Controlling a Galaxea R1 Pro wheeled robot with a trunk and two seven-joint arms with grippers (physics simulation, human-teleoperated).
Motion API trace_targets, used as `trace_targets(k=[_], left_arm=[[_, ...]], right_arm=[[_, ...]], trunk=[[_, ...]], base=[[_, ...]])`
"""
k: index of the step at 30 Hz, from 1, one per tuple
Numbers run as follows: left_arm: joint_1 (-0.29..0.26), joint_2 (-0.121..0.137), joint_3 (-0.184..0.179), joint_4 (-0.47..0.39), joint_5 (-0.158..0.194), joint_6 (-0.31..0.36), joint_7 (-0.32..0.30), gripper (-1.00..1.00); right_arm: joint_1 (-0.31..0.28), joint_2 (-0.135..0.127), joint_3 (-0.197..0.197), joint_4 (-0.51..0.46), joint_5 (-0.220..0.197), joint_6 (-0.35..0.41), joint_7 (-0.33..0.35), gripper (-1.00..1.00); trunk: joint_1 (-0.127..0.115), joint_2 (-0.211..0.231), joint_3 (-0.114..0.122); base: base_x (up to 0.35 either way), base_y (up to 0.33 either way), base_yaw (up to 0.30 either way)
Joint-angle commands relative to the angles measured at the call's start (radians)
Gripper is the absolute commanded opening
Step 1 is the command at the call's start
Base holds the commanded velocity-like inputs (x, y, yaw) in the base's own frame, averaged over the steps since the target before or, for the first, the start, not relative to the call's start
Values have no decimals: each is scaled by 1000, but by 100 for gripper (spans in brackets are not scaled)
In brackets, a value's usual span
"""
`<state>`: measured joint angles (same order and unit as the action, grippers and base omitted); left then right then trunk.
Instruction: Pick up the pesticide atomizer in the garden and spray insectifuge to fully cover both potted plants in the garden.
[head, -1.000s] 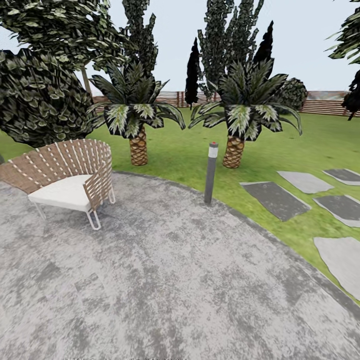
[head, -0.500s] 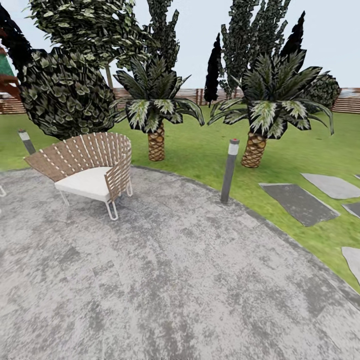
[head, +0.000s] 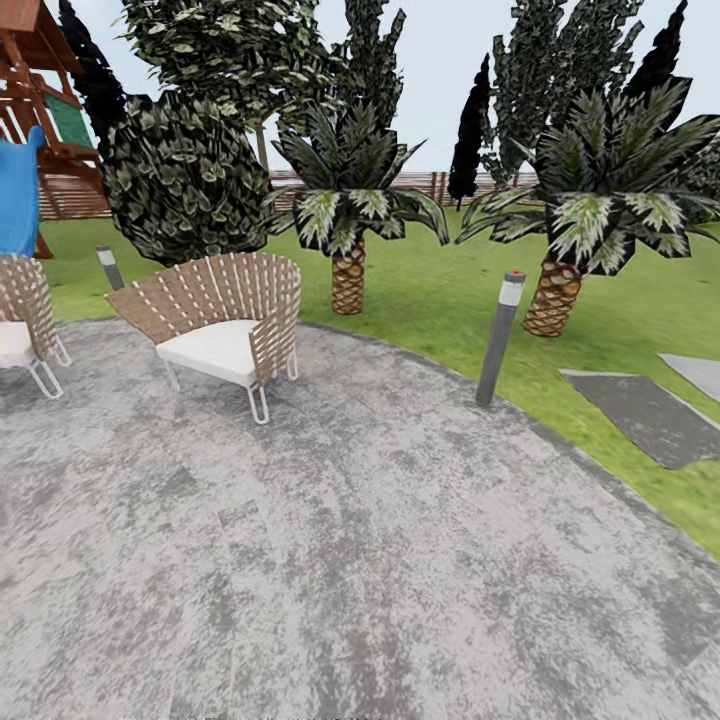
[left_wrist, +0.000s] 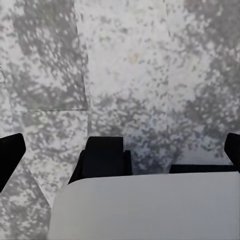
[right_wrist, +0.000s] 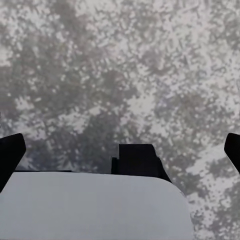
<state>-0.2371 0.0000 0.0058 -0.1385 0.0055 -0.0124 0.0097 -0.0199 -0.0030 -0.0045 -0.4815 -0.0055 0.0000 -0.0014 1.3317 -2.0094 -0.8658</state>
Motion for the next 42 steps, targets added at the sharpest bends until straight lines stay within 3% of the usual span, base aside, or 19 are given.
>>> trace_targets(k=[1,29,31,35,38,42], left_arm=[[-1,0,0,0,1,-1,1,100],[-1,0,-4,0,-2,-1,1,100],[-7,0,-5,-2,-3,0,2,100],[-111,0,-8,-53,-7,0,3,100],[-135,0,-9,-89,-6,0,2,100],[-139,0,-9,-146,-2,-1,-5,100]], right_arm=[[0,0,0,0,-1,0,0,100],[0,0,0,-22,-2,-1,0,100],[0,0,0,-92,-2,1,-1,100],[0,-1,-1,-392,-2,23,-1,100],[0,-1,-3,-464,-2,37,0,100],[0,-1,-2,-484,-3,41,0,100]], trunk=[[4,-8,-5],[111,-204,-115],[119,-218,-123],[130,-239,-137],[130,-239,-138],[130,-239,-138]], base=[[0,0,239],[0,0,238],[0,0,212],[0,0,191],[0,0,68],[0,0,15]])
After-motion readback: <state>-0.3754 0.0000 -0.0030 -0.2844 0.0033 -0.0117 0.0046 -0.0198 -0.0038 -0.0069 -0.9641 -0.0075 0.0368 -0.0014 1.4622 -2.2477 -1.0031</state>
